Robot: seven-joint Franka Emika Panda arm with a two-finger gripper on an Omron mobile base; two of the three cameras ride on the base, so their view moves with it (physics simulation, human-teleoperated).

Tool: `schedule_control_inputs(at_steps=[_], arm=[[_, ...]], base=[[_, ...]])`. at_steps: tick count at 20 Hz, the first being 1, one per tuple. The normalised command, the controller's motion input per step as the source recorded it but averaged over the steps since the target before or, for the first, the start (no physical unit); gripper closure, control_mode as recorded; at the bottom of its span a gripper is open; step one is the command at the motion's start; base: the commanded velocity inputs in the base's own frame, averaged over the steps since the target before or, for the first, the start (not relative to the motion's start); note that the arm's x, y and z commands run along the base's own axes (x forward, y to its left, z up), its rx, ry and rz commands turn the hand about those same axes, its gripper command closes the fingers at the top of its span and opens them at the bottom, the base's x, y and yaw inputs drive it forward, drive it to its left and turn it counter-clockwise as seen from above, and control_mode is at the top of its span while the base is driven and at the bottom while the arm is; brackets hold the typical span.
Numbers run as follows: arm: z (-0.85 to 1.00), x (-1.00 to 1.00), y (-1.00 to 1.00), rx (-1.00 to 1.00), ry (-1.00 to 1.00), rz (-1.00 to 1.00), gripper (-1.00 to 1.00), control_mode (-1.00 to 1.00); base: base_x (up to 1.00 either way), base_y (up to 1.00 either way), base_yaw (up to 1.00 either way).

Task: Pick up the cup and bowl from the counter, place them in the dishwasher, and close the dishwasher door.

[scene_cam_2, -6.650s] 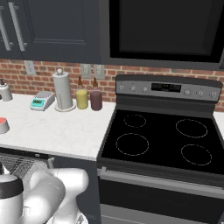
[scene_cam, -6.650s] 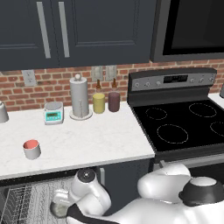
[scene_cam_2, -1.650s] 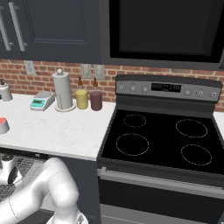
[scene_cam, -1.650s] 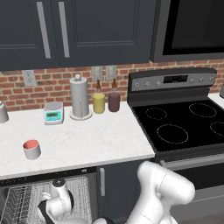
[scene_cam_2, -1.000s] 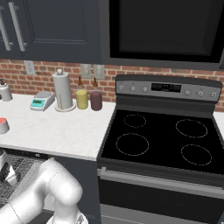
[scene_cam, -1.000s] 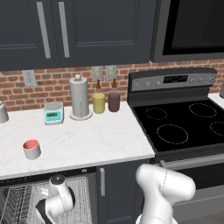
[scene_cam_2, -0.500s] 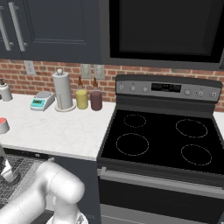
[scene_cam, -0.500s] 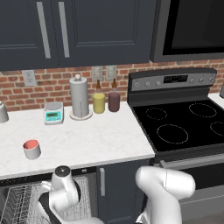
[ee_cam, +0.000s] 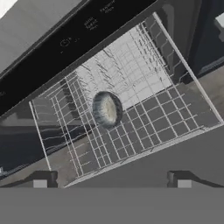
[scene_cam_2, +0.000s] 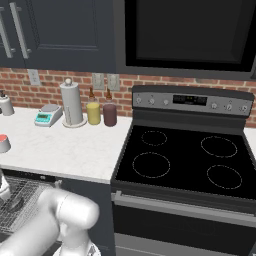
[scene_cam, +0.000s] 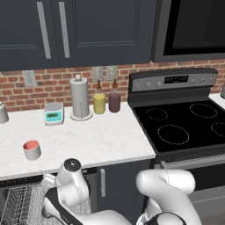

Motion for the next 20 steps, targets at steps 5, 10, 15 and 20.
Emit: schedule_control_inputs(at_steps=[5,10,15,20], arm=[[0.83,-0.18,0.00,0.04,-0.06,0.13,-1.00,-1.00],[0.79,-0.16,0.00,0.02,-0.12,0.10,-1.00,-1.00],[0.61,-0.16,-0.03,0.06,-0.17,0.05,-1.00,-1.00],[0.26,-0.13,-0.01,0.11,-0.19,0.02,-1.00,-1.00]], base=[[0.00,0.00,0.00],[0.00,0.00,0.00],[0.00,0.00,0.00],[0.00,0.00,0.00]])
